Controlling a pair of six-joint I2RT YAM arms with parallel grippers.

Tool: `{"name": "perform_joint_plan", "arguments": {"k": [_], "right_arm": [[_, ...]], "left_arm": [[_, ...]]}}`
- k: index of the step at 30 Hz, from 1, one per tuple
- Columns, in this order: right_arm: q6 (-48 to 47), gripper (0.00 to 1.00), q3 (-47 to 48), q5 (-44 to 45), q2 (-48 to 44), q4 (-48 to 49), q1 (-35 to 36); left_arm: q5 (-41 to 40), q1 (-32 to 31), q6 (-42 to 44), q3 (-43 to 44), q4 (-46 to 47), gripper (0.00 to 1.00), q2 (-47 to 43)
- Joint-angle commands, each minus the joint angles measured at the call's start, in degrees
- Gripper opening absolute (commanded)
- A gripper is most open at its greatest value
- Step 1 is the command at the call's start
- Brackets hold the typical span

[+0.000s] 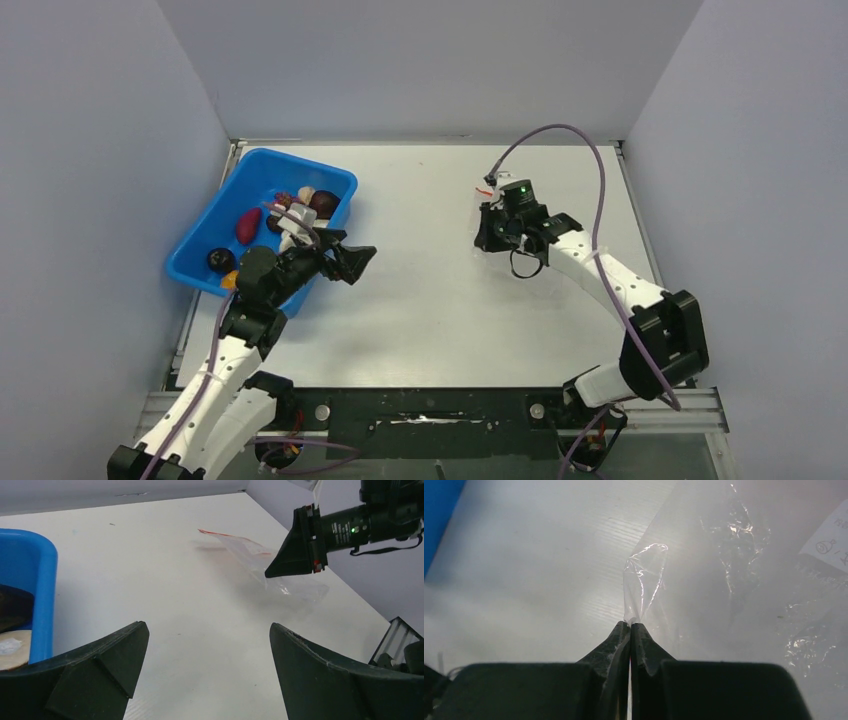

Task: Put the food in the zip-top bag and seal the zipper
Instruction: Pick up the zipper food storage bag at the center of the board.

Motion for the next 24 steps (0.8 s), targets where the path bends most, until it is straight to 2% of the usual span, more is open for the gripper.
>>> {"name": "perform_joint_plan", "arguments": {"k": [1,3,5,13,16,20,24], "right_arm": [[-3.5,0.0,-0.6,-13.1,-6.8,-0.2,0.6],[-4.3,0.0,-0.7,-17.4,-9.0,-1.0,0.6],[-4.8,0.0,-1.2,-21.4,-11.2,-1.2,0.8],[-6.4,0.0,-2.8,-39.4,-16.7,1.6,1.2],[-7.5,0.0,-3.1,-41.9,-18.1,1.6,2.3],[-9.0,0.0,-2.8,-44.1,-18.8,0.0,3.9],[-10.2,0.0,-1.9,-43.3,-18.1,-2.4,7.1]], "left_arm": [[8.6,-0.6,-1.9,-6.3,22.0,0.93,-1.9],[10.7,-1.3,-1.6,-8.6,27.9,0.91,-1.9],[11.5,-2.4,0.7,-9.2,29.6,0.91,-1.8],[22.4,-7.6,22.4,-1.4,15.0,0.94,3.2],[22.7,-9.6,27.9,0.5,13.0,0.96,5.3],[21.1,-10.4,29.4,0.2,15.2,0.96,5.8],[24.8,-11.0,34.1,1.0,11.8,0.93,6.5]]}}
